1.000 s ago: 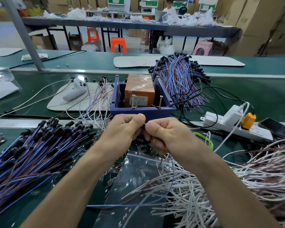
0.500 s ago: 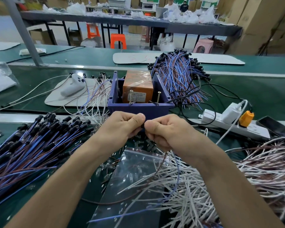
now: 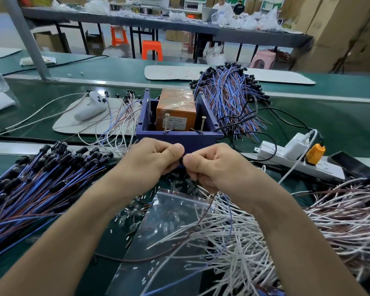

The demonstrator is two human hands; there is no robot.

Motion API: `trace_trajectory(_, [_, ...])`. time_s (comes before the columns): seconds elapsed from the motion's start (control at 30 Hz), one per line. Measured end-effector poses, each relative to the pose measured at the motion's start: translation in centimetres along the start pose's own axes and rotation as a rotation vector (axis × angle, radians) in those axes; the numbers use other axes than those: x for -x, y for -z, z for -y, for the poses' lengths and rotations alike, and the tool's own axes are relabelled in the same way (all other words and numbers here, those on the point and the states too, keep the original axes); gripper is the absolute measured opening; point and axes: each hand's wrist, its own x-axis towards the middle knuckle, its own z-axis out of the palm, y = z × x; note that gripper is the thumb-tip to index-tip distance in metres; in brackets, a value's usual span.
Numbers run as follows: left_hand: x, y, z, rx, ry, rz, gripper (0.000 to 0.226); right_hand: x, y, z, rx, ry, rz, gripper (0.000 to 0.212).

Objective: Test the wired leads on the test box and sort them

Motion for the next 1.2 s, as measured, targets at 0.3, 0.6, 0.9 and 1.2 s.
trace_trajectory(0.3, [0.1,0.0,-0.4,-0.049,0.034,-0.033,0.058,0.0,0.2,-0.5,-0.111,-0.008,0.080,0.036])
trace_trajectory(0.6, [0.5,-1.4,-0.7,-0.241,0.078,-0.010,0.047,1.0,2.3,0.0,0.084,-0.109,0.220,0.039])
trace_trajectory(0.9, [0.5,-2.3,-0.8,0.228,0.247,0.037,0.042,1.1,2.1,0.3,0.133,-0.067,0.126,0.038])
trace_trajectory(1.2, [1.2,-1.7,-2.0,-0.244,0.090,-0.087,0.040,1.2,2.3,1.0,0.249,-0.052,0.113,0.041])
